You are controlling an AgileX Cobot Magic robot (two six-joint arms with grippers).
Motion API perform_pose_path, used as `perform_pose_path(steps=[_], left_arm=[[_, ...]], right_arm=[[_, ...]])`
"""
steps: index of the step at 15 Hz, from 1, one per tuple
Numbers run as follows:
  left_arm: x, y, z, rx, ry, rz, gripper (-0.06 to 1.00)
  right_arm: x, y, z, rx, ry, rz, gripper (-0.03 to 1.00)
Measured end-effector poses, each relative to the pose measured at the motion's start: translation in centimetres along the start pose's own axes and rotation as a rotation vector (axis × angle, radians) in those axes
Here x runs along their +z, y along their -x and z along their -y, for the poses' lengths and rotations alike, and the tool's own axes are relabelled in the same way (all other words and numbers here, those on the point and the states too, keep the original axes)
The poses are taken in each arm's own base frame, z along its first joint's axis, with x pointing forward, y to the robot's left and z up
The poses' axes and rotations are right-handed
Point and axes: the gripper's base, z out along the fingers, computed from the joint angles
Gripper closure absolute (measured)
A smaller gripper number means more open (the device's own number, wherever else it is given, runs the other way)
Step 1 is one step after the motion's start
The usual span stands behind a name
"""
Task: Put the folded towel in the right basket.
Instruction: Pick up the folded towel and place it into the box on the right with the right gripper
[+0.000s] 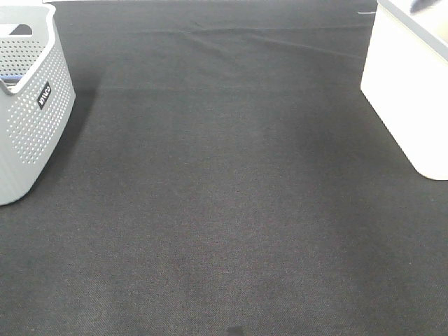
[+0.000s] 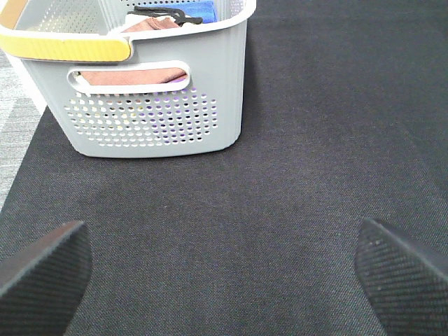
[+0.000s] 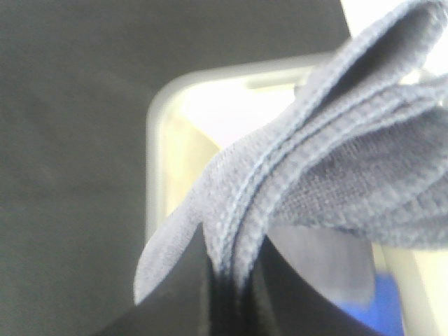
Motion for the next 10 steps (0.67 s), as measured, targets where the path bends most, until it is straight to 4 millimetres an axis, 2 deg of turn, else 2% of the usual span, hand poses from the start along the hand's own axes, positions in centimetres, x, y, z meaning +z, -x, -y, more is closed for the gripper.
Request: perform_pose_path(steps=[4,5,6,7,8,9,10], left_arm=[[0.0,0.0,0.0,0.000,0.000,0.000,-0.03],[0.0,0.0,0.0,0.000,0.000,0.000,-0.03],[0.0,0.0,0.0,0.000,0.000,0.000,-0.03],[0.0,0.0,0.0,0.000,0.000,0.000,-0.03],[0.0,0.0,0.0,0.000,0.000,0.000,-0.03],[0.0,0.0,0.0,0.000,0.000,0.000,-0.03],[0.0,0.0,0.0,0.000,0.000,0.000,-0.03]], right_arm=[[4.1,-3.6,3.1,0.090,-0.028,-0.190,0.90],[4.9,-4.6,3.4,0.101,-0.028,-0.234,0.88],[4.9,-4.6,3.4,0.101,-0.028,-0.234,0.88],[5.6,-5.3,3.7,0.107,-0.033,-0.265,0.83],[6.1,-5.8,3.8,0.108,-0.040,-0.291,0.72],[6.1,-5.9,3.9,0.106,-0.042,-0.291,0.49],[6.0,-5.8,3.8,0.109,-0.037,-0.290,0.39]])
